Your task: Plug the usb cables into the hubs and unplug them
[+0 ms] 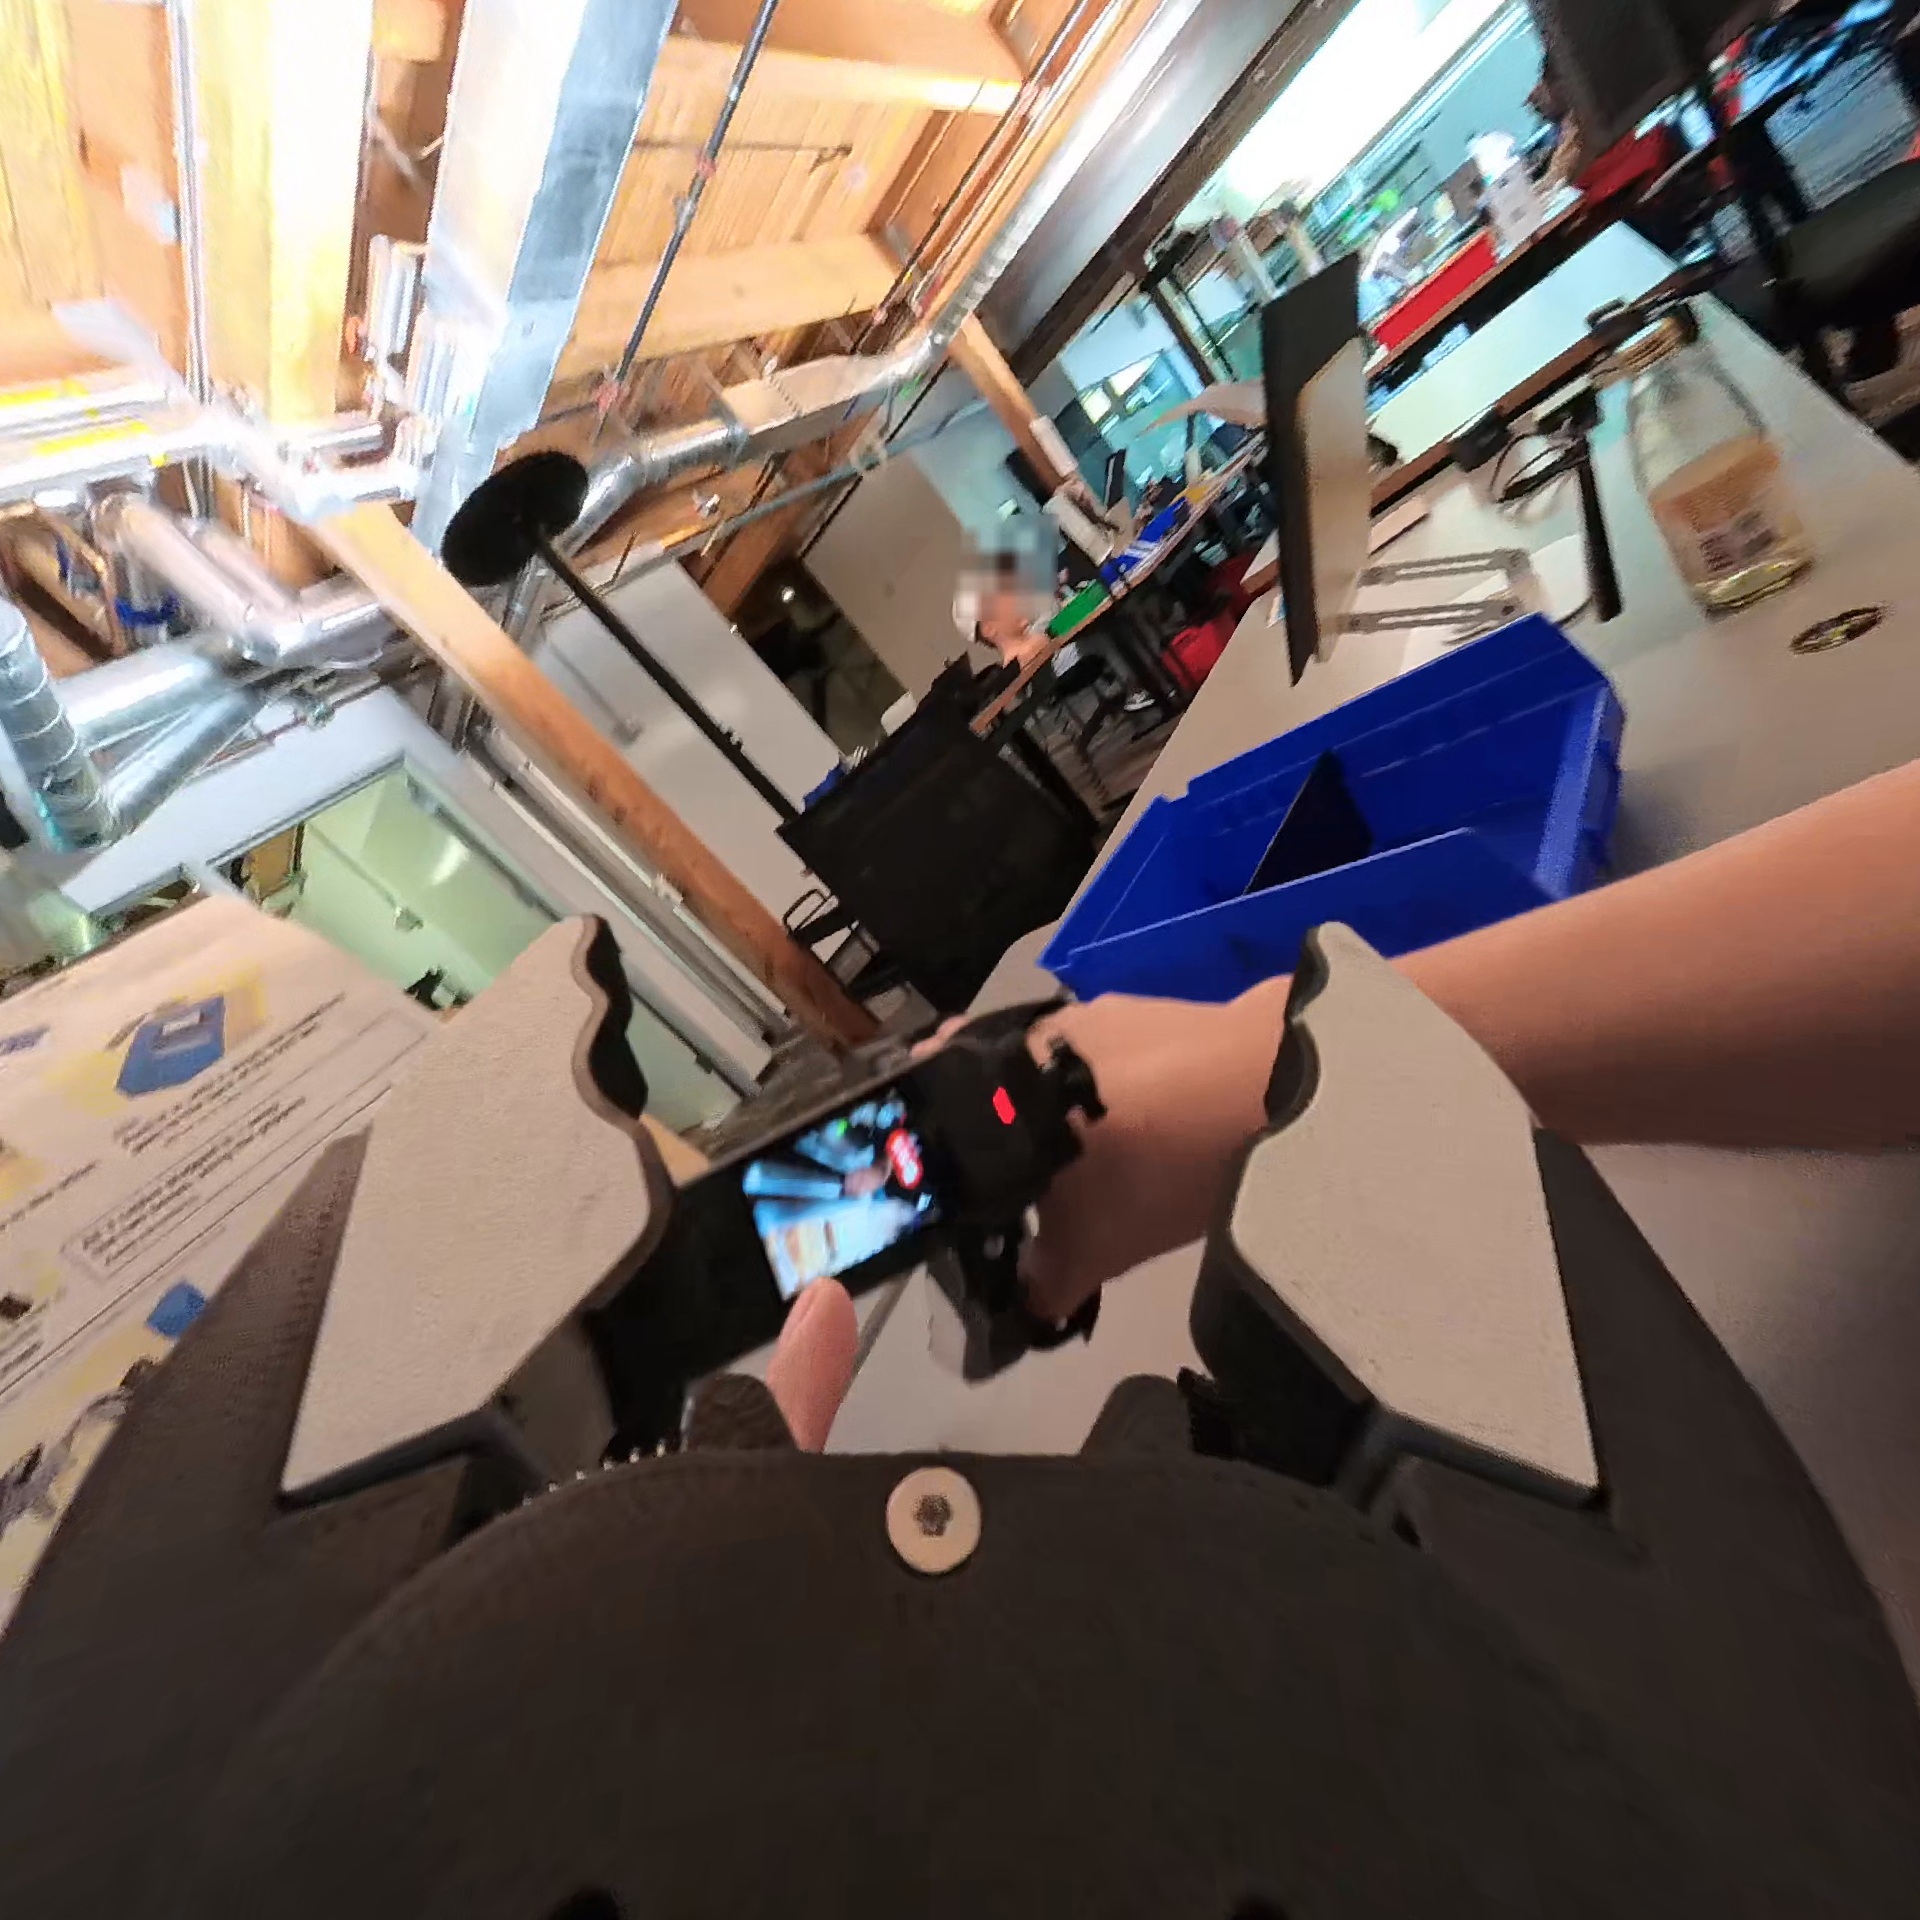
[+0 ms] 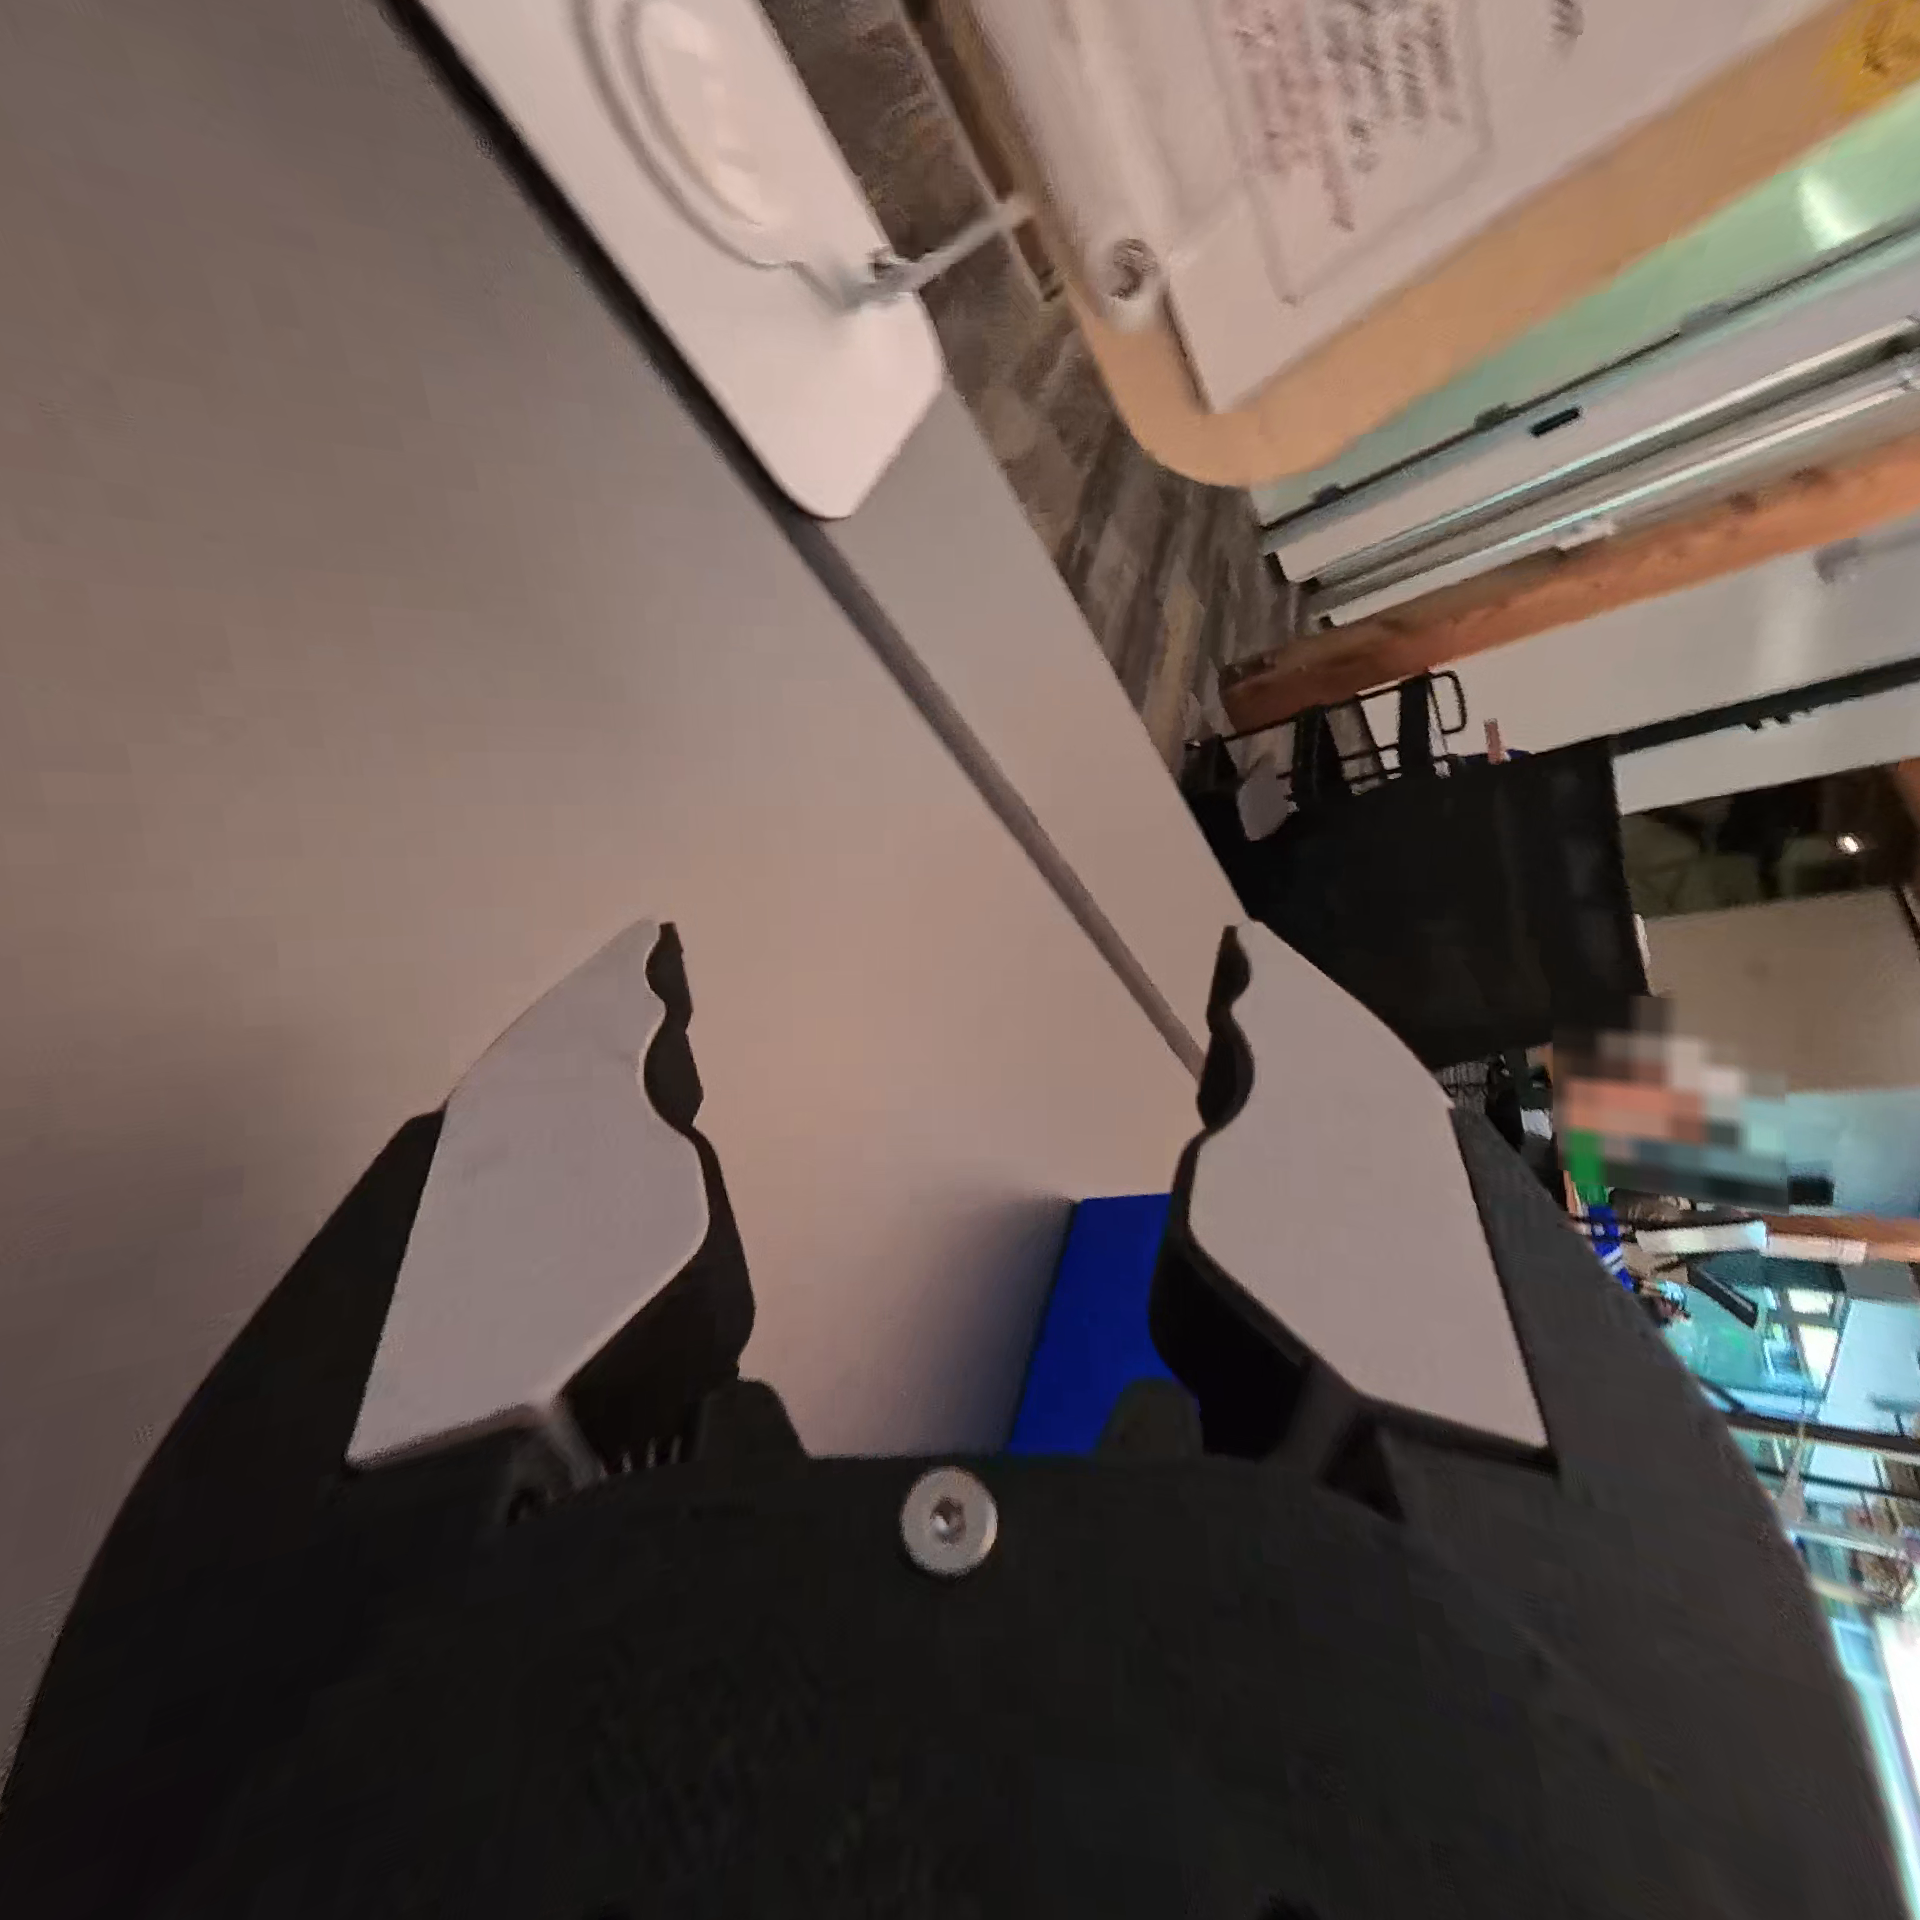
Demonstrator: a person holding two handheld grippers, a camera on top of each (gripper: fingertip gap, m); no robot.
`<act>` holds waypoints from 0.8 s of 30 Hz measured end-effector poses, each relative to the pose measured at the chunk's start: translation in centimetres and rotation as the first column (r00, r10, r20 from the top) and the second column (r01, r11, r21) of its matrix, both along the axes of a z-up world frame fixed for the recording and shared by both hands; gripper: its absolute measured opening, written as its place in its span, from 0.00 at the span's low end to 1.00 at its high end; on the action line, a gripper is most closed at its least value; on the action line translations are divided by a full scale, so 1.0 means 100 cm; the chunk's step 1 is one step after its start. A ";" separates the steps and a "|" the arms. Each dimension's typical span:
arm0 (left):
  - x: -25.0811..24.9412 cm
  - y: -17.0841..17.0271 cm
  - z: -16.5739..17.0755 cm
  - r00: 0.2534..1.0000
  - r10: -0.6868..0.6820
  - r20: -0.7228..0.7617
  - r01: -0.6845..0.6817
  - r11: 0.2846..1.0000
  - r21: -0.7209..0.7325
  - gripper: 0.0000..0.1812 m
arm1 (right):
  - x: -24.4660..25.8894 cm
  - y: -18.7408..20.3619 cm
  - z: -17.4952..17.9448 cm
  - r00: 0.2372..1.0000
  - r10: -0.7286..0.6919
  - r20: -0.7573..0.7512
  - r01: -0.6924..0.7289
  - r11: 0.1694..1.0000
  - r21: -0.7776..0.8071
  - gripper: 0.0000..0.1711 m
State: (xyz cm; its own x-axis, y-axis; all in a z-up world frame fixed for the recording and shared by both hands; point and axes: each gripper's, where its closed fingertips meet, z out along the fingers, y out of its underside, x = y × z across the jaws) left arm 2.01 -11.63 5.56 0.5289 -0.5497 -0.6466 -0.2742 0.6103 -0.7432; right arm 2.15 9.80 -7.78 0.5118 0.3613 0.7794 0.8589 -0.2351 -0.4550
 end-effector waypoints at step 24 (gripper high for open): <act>0.002 -0.010 0.006 0.997 -0.077 0.024 0.078 0.997 -0.028 0.64 | -0.060 -0.041 -0.024 0.984 0.170 0.058 -0.163 0.981 -0.107 0.57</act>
